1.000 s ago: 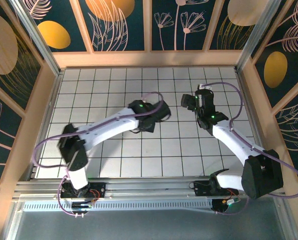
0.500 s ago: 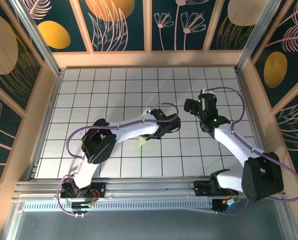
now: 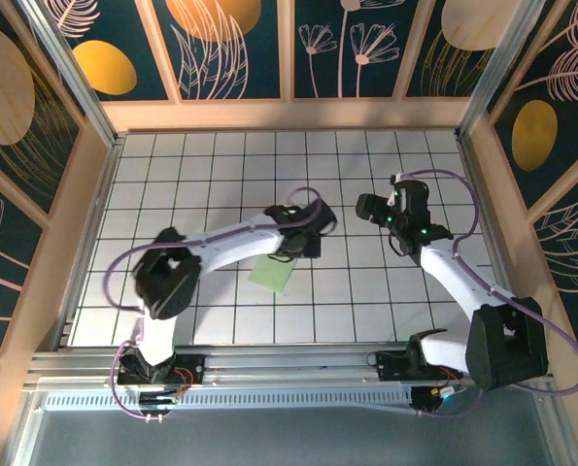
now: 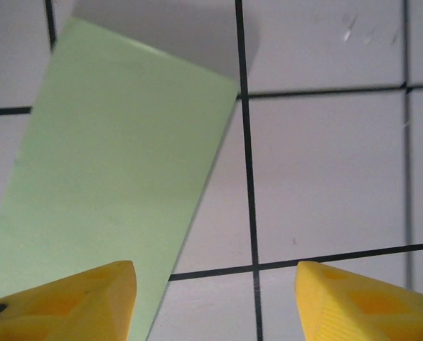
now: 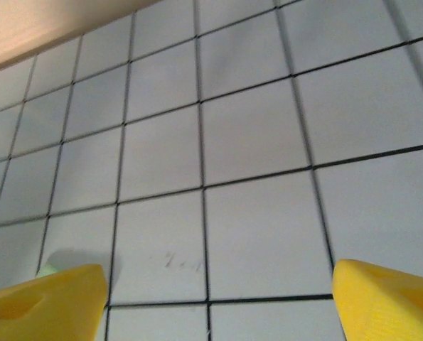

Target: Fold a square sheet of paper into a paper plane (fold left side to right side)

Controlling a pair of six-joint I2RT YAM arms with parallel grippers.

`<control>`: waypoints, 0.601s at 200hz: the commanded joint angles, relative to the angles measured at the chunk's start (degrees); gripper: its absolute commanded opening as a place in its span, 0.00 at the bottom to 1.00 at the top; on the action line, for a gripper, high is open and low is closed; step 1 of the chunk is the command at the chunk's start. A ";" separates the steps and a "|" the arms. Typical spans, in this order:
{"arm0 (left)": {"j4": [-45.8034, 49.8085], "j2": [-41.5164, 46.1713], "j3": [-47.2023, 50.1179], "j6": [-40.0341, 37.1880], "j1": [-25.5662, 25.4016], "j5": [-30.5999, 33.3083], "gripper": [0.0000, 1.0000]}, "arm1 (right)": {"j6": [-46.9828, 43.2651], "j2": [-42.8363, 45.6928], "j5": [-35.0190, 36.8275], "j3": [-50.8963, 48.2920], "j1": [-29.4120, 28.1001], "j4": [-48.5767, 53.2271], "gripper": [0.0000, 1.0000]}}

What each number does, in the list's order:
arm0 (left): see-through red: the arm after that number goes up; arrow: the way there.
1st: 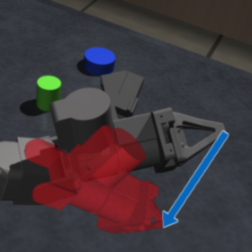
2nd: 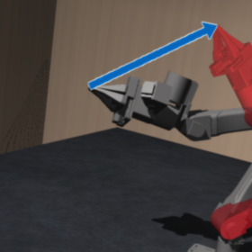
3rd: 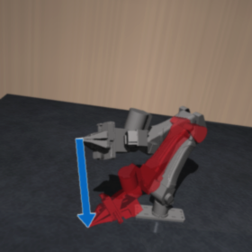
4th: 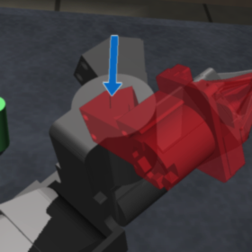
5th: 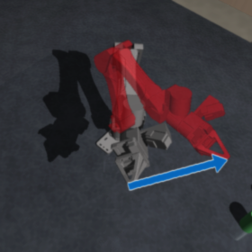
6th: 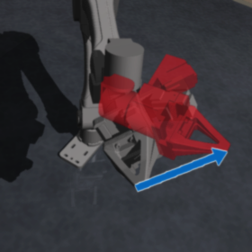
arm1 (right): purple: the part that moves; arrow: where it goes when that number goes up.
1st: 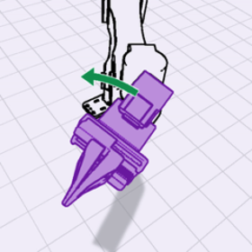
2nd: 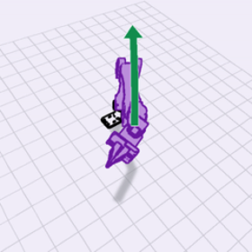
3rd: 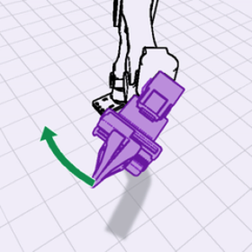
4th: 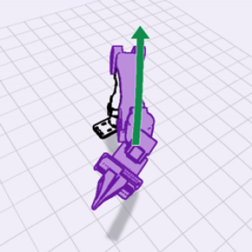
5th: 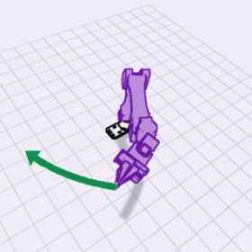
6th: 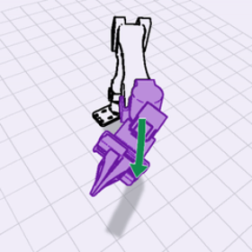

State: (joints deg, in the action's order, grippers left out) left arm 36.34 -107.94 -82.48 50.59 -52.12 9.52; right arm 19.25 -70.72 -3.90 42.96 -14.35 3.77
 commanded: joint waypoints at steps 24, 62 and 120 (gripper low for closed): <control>-25.02 17.22 18.49 -1.19 12.37 -14.04 0.62 | 10.04 -6.50 -24.09 1.34 -2.08 -0.65 0.53; -37.93 26.37 32.23 0.16 22.09 -20.42 0.65 | 16.72 -13.89 -24.31 2.14 -12.54 -5.32 0.35; -45.63 30.07 42.52 1.58 29.97 -27.62 0.66 | 21.13 -25.53 -22.82 6.83 -21.04 -8.86 0.13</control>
State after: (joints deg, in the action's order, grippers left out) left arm -3.49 -79.02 -41.74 51.51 -23.18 -13.41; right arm 38.24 -92.97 -26.70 46.22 -33.65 -2.44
